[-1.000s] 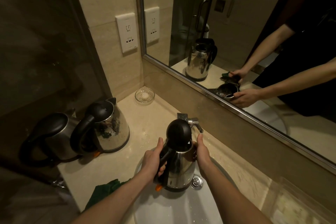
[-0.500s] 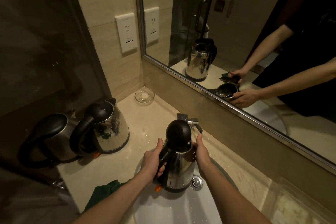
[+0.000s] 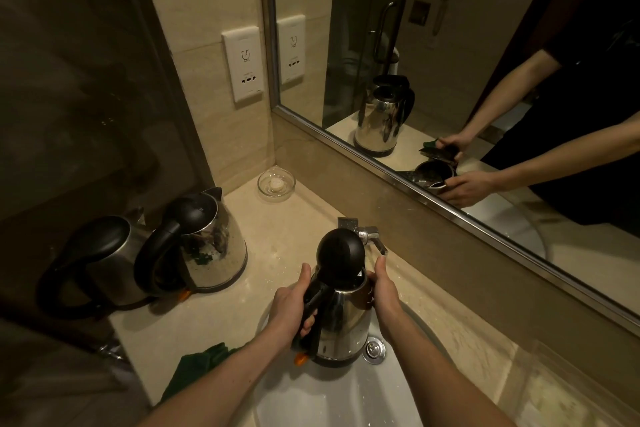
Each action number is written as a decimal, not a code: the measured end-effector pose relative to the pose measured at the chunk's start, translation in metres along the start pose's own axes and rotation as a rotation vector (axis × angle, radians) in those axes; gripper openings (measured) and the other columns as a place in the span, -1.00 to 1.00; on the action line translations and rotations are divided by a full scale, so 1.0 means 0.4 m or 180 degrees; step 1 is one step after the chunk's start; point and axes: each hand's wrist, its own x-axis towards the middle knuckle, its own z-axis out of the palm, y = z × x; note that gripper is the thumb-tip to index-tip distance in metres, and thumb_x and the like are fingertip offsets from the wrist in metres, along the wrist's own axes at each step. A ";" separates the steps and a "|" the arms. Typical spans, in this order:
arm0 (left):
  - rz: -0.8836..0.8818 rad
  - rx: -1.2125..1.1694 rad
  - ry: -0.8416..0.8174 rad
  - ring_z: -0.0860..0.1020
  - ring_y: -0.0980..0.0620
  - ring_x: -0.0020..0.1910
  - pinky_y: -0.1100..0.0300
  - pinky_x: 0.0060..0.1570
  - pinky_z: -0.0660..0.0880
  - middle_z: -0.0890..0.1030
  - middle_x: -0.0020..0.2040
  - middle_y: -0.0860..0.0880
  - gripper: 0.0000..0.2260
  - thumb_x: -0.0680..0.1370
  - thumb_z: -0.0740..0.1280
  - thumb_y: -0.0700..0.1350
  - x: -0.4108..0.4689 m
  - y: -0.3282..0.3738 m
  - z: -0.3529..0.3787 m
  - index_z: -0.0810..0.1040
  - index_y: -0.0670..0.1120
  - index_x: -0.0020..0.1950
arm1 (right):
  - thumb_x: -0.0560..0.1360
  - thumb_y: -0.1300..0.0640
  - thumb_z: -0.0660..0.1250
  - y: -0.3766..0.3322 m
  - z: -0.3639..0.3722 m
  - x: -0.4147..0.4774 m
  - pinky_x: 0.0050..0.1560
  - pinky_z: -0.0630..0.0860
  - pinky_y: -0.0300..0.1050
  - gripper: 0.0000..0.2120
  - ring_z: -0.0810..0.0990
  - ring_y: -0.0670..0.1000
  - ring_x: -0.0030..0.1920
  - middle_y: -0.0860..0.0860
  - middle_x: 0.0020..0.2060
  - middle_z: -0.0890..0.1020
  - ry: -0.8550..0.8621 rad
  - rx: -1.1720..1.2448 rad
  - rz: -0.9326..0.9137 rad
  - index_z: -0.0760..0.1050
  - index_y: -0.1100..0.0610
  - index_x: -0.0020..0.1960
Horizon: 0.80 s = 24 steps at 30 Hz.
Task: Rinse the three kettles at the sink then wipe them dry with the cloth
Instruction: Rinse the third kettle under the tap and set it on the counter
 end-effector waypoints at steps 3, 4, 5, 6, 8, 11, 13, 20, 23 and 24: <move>-0.0013 -0.0007 -0.0025 0.35 0.03 -0.60 0.23 -0.55 0.32 0.41 -0.55 -0.03 -0.43 0.57 0.13 0.35 0.000 -0.003 0.000 0.41 -0.12 -0.33 | 0.59 -0.29 -0.14 0.003 0.001 0.004 0.03 0.36 -0.07 -0.25 0.56 -0.04 -0.11 0.12 -0.08 0.65 0.0015 -0.0008 -0.0018 0.59 0.28 0.11; -0.0018 -0.0008 -0.0027 0.35 0.03 -0.60 0.23 -0.55 0.32 0.41 -0.55 -0.03 -0.43 0.57 0.13 0.35 0.000 -0.004 -0.001 0.42 -0.12 -0.32 | 0.59 -0.29 -0.14 0.002 0.003 0.003 0.04 0.36 -0.07 -0.24 0.57 -0.03 -0.10 0.14 -0.05 0.65 0.0010 -0.0009 -0.0024 0.59 0.28 0.12; -0.0023 -0.0003 -0.0025 0.35 0.03 -0.59 0.22 -0.54 0.32 0.41 -0.55 -0.03 -0.43 0.57 0.13 0.35 0.001 -0.005 -0.001 0.42 -0.12 -0.32 | 0.59 -0.29 -0.14 0.004 0.003 0.004 0.03 0.36 -0.08 -0.24 0.57 -0.03 -0.09 0.15 -0.04 0.65 0.0004 -0.0013 -0.0025 0.59 0.28 0.12; -0.0026 0.0009 -0.0024 0.35 0.03 -0.59 0.22 -0.54 0.32 0.41 -0.55 -0.03 -0.43 0.57 0.13 0.36 0.001 -0.006 -0.001 0.42 -0.12 -0.33 | 0.59 -0.28 -0.14 0.003 0.003 0.001 0.02 0.36 -0.08 -0.24 0.56 -0.04 -0.10 0.15 -0.04 0.66 0.0004 -0.0017 -0.0024 0.59 0.29 0.12; -0.0029 0.0017 -0.0027 0.36 0.03 -0.59 0.22 -0.54 0.32 0.41 -0.55 -0.03 -0.43 0.56 0.12 0.36 0.001 -0.007 -0.001 0.42 -0.12 -0.32 | 0.59 -0.29 -0.14 0.003 0.002 -0.001 -0.05 0.39 -0.11 -0.24 0.56 -0.05 -0.11 0.14 -0.05 0.66 0.0007 -0.0032 -0.0018 0.60 0.27 0.10; -0.0047 -0.0005 -0.0030 0.36 0.02 -0.59 0.23 -0.54 0.32 0.42 -0.54 -0.04 -0.43 0.56 0.13 0.36 0.002 -0.008 -0.001 0.42 -0.13 -0.31 | 0.58 -0.31 -0.15 0.004 0.000 -0.001 -0.02 0.42 -0.10 -0.24 0.58 0.00 -0.04 0.13 -0.04 0.67 -0.0011 -0.0039 -0.0007 0.62 0.24 0.06; -0.0046 0.0001 -0.0033 0.36 0.03 -0.59 0.23 -0.55 0.32 0.42 -0.54 -0.04 -0.43 0.57 0.13 0.35 0.002 -0.007 0.001 0.43 -0.13 -0.31 | 0.57 -0.32 -0.15 0.007 -0.001 0.004 0.09 0.39 -0.06 -0.24 0.59 0.00 -0.01 0.14 -0.02 0.67 0.0013 -0.0038 -0.0001 0.63 0.22 0.05; -0.0026 0.0026 -0.0052 0.35 0.03 -0.60 0.23 -0.54 0.32 0.41 -0.55 -0.03 -0.43 0.57 0.13 0.36 0.004 -0.005 0.004 0.42 -0.11 -0.33 | 0.58 -0.30 -0.15 0.005 -0.004 0.004 0.12 0.38 -0.04 -0.26 0.56 -0.05 -0.10 0.12 -0.05 0.66 0.0013 0.0002 -0.0033 0.61 0.23 0.05; 0.0003 0.0046 -0.0059 0.36 0.04 -0.60 0.23 -0.54 0.33 0.41 -0.55 -0.02 -0.43 0.58 0.12 0.35 0.004 -0.005 0.001 0.41 -0.12 -0.32 | 0.58 -0.30 -0.16 0.007 -0.004 0.006 0.17 0.37 -0.03 -0.27 0.54 -0.08 -0.12 0.11 -0.04 0.65 0.0007 0.0009 -0.0031 0.61 0.18 0.02; 0.0008 0.0050 -0.0065 0.36 0.04 -0.60 0.23 -0.54 0.33 0.41 -0.55 -0.02 -0.44 0.58 0.11 0.35 0.004 -0.005 0.001 0.41 -0.12 -0.31 | 0.58 -0.31 -0.16 0.007 -0.004 0.005 0.22 0.35 0.00 -0.27 0.54 -0.08 -0.11 0.11 -0.03 0.65 0.0000 0.0014 -0.0030 0.62 0.17 0.02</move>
